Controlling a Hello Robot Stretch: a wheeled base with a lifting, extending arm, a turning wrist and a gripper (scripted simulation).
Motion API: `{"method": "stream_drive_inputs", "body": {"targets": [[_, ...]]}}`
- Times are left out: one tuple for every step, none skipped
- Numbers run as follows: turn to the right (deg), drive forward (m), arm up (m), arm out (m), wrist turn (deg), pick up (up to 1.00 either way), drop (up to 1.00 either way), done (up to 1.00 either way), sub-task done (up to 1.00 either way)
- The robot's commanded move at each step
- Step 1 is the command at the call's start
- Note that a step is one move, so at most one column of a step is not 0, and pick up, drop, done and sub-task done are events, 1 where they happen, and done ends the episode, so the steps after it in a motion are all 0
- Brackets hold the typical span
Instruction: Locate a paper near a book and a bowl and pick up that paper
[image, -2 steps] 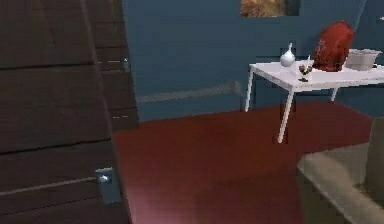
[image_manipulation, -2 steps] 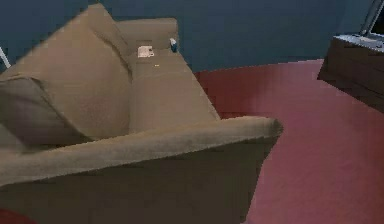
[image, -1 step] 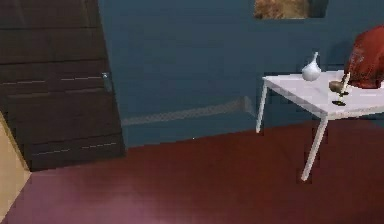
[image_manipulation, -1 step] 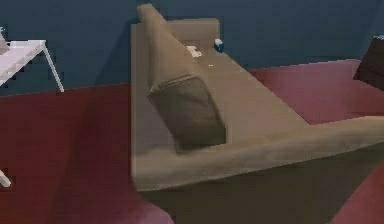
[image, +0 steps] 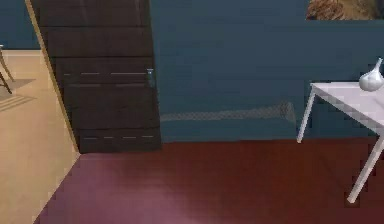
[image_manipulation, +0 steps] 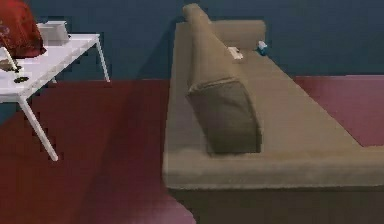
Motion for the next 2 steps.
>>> {"method": "stream_drive_inputs", "body": {"targets": [[0.0,0.15,0.00,0.00,0.0,0.00,0.00,0.00,0.00],[-45.0,0.00,0.00,0.00,0.0,0.00,0.00,0.00,0.00]]}}
